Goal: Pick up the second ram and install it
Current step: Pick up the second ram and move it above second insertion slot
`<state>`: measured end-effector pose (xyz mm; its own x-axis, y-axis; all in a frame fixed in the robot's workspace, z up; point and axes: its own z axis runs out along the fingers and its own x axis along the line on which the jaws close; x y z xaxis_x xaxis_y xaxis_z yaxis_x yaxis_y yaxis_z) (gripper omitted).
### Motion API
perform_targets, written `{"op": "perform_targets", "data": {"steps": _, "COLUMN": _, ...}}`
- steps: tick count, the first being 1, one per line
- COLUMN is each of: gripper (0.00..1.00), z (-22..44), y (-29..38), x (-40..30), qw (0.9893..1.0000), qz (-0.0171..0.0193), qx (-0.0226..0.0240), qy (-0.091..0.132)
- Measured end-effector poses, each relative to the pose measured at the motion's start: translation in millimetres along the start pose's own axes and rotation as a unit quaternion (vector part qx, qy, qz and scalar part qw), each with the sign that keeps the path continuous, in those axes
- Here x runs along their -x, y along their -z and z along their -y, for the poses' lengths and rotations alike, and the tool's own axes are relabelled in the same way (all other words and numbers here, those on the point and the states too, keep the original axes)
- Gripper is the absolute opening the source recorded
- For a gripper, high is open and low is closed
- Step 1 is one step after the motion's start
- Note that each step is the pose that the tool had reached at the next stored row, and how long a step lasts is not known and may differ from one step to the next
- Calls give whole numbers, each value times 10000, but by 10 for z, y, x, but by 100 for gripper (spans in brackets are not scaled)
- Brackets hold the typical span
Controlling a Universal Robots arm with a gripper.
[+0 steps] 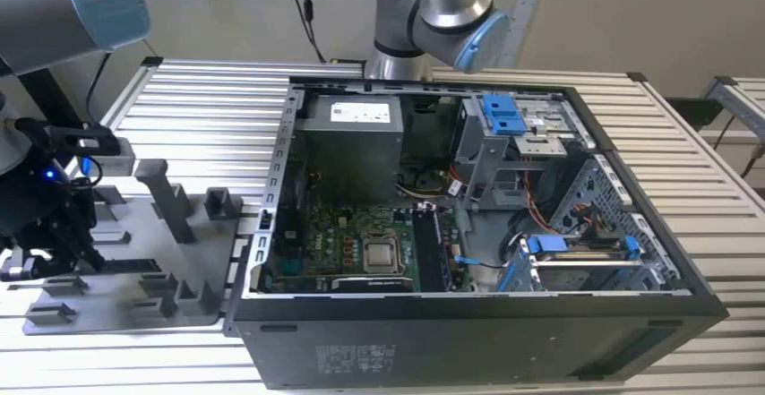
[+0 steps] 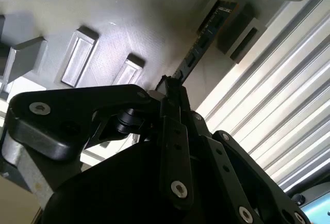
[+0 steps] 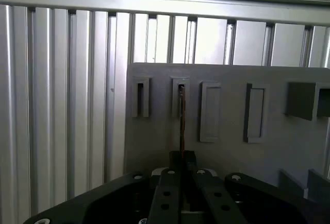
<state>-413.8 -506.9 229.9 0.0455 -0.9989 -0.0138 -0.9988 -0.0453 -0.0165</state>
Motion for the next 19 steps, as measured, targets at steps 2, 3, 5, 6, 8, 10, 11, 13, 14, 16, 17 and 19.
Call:
{"op": "perform_targets", "data": {"steps": 2, "gripper": 14, "z": 0, "y": 15, "x": 0, "qw": 10000, "qz": 0, "qx": 0, "qy": 0}}
{"op": "perform_targets", "data": {"steps": 3, "gripper": 14, "z": 1, "y": 25, "x": 0, "qw": 10000, "qz": 0, "qx": 0, "qy": 0}}
{"op": "perform_targets", "data": {"steps": 5, "gripper": 14, "z": 1, "y": 46, "x": 0, "qw": 10000, "qz": 0, "qx": 0, "qy": 0}}
{"op": "perform_targets", "data": {"steps": 6, "gripper": 14, "z": 1, "y": 57, "x": 1, "qw": 10000, "qz": 0, "qx": 0, "qy": 0}}
{"op": "perform_targets", "data": {"steps": 8, "gripper": 14, "z": 1, "y": 76, "x": 1, "qw": 10000, "qz": 0, "qx": 0, "qy": 0}}
{"op": "perform_targets", "data": {"steps": 10, "gripper": 14, "z": 2, "y": 93, "x": 1, "qw": 10000, "qz": 0, "qx": 0, "qy": 0}}
{"op": "perform_targets", "data": {"steps": 11, "gripper": 14, "z": 2, "y": 100, "x": 2, "qw": 10000, "qz": 0, "qx": 0, "qy": 0}}
{"op": "perform_targets", "data": {"steps": 13, "gripper": 14, "z": 2, "y": 116, "x": 1, "qw": 10000, "qz": 0, "qx": 0, "qy": 0}}
{"op": "perform_targets", "data": {"steps": 14, "gripper": 14, "z": 2, "y": 121, "x": 1, "qw": 10000, "qz": 1, "qx": 0, "qy": 0}}
{"op": "perform_targets", "data": {"steps": 16, "gripper": 14, "z": 2, "y": 133, "x": 2, "qw": 10000, "qz": 2, "qx": 0, "qy": 0}}
{"op": "perform_targets", "data": {"steps": 17, "gripper": 14, "z": 2, "y": 139, "x": 2, "qw": 10000, "qz": 3, "qx": 0, "qy": 0}}
{"op": "perform_targets", "data": {"steps": 19, "gripper": 14, "z": 3, "y": 155, "x": 2, "qw": 10000, "qz": 7, "qx": 0, "qy": 1}}
